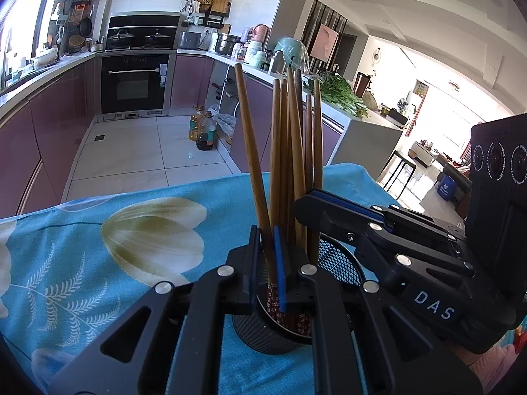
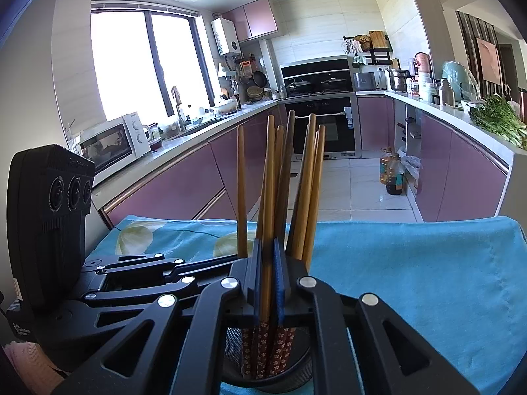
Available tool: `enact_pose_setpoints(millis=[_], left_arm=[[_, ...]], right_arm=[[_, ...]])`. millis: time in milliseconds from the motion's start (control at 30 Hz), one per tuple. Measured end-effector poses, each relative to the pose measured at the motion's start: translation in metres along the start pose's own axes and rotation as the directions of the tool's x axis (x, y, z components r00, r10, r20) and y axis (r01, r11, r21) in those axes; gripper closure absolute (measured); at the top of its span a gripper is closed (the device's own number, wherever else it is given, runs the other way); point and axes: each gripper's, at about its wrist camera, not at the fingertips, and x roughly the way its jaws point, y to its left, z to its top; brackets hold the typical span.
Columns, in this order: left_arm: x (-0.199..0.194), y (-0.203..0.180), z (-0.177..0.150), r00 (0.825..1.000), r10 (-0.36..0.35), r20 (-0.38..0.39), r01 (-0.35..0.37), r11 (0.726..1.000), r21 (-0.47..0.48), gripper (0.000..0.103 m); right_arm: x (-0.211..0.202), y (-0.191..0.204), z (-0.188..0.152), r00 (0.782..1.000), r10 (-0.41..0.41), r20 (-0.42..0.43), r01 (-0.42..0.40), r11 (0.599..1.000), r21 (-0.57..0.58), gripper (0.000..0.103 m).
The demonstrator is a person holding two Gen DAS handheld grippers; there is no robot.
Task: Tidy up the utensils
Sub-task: 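Open both tools and pull them back from the mesh cup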
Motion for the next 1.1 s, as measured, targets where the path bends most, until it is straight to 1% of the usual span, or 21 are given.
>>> enact_pose_setpoints(millis=[300, 400, 467, 500, 533, 567, 600, 633, 667, 700, 733, 767, 800, 833, 867, 900, 933, 1033, 1100], left_arm=[[0.001, -0.003, -0.003, 1.000, 0.001, 0.004, -0.001, 1.000, 0.006, 0.093], [0.000, -0.002, -0.005, 1.000, -0.001, 0.006, 0.001, 1.000, -0.003, 0.087], [-0.002, -0.002, -0.006, 1.000, 0.000, 0.012, 0.000, 1.000, -0.010, 0.077], [-0.004, -0.002, -0.007, 1.000, 0.001, 0.014, -0.001, 1.000, -0.014, 0.074], [-0.007, -0.001, -0.008, 1.000, 0.000, 0.019, 0.001, 1.000, -0.017, 0.069], [-0.010, -0.001, -0.009, 1.000, 0.003, 0.026, -0.003, 1.000, -0.019, 0.061], [-0.014, 0.000, -0.011, 0.999, 0.014, 0.031, -0.013, 1.000, -0.021, 0.057], [-0.017, 0.001, -0.012, 0.999, 0.023, 0.035, -0.022, 0.999, -0.024, 0.045], [-0.020, 0.001, -0.014, 0.999, 0.036, 0.040, -0.035, 0.999, -0.027, 0.037], [-0.024, 0.002, -0.016, 0.998, 0.047, 0.047, -0.046, 0.999, -0.029, 0.035], [-0.028, 0.004, -0.018, 0.997, 0.056, 0.052, -0.055, 0.998, -0.028, 0.029], [-0.033, 0.006, -0.020, 0.996, 0.063, 0.057, -0.062, 0.998, -0.030, 0.020], [-0.036, 0.007, -0.022, 0.996, 0.070, 0.060, -0.068, 0.997, -0.038, 0.015], [-0.040, 0.008, -0.024, 0.995, 0.082, 0.065, -0.079, 0.996, -0.050, 0.008], [-0.045, 0.013, -0.025, 0.993, 0.088, 0.073, -0.084, 0.995, -0.056, 0.005], [-0.048, 0.014, -0.026, 0.992, 0.097, 0.077, -0.093, 0.994, -0.060, 0.005], [-0.051, 0.015, -0.029, 0.991, 0.110, 0.071, -0.106, 0.992, -0.065, 0.005], [-0.055, 0.020, -0.038, 0.987, 0.162, 0.017, -0.160, 0.982, -0.099, 0.005], [-0.057, 0.023, -0.045, 0.988, 0.153, -0.023, -0.155, 0.981, -0.115, 0.005]], right_arm=[[-0.001, 0.002, -0.001, 1.000, 0.000, -0.001, 0.000, 1.000, 0.000, 0.096], [-0.002, 0.003, -0.001, 1.000, 0.001, 0.000, -0.001, 1.000, -0.001, 0.096], [-0.004, 0.004, -0.003, 1.000, 0.000, 0.002, 0.000, 1.000, -0.006, 0.096], [-0.005, 0.004, -0.003, 1.000, 0.002, 0.005, -0.002, 1.000, -0.009, 0.096], [-0.007, 0.005, -0.004, 1.000, 0.002, 0.007, -0.002, 1.000, -0.013, 0.096], [-0.009, 0.006, -0.005, 1.000, 0.002, 0.010, -0.001, 1.000, -0.017, 0.096], [-0.010, 0.006, -0.006, 1.000, 0.003, 0.012, -0.003, 1.000, -0.019, 0.093], [-0.013, 0.006, -0.007, 1.000, 0.005, 0.015, -0.004, 1.000, -0.020, 0.092], [-0.015, 0.006, -0.008, 1.000, 0.006, 0.018, -0.006, 1.000, -0.023, 0.089], [-0.018, 0.007, -0.009, 1.000, 0.008, 0.021, -0.007, 1.000, -0.029, 0.086], [-0.020, 0.007, -0.011, 1.000, 0.005, 0.025, -0.004, 0.999, -0.034, 0.085], [-0.023, 0.008, -0.012, 1.000, -0.001, 0.029, 0.002, 0.999, -0.041, 0.084], [-0.025, 0.009, -0.013, 1.000, 0.000, 0.031, 0.002, 0.999, -0.044, 0.083], [-0.027, 0.009, -0.014, 0.999, 0.004, 0.033, -0.003, 0.999, -0.046, 0.082], [-0.030, 0.009, -0.015, 0.999, 0.006, 0.037, -0.004, 0.999, -0.049, 0.077], [-0.032, 0.010, -0.016, 0.999, 0.001, 0.043, 0.001, 0.998, -0.055, 0.074], [-0.034, 0.012, -0.018, 0.999, -0.006, 0.048, 0.009, 0.998, -0.064, 0.073], [-0.039, 0.013, -0.021, 0.999, -0.006, 0.052, 0.009, 0.998, -0.070, 0.072], [-0.043, 0.012, -0.023, 0.999, -0.006, 0.053, 0.009, 0.998, -0.063, 0.071]])
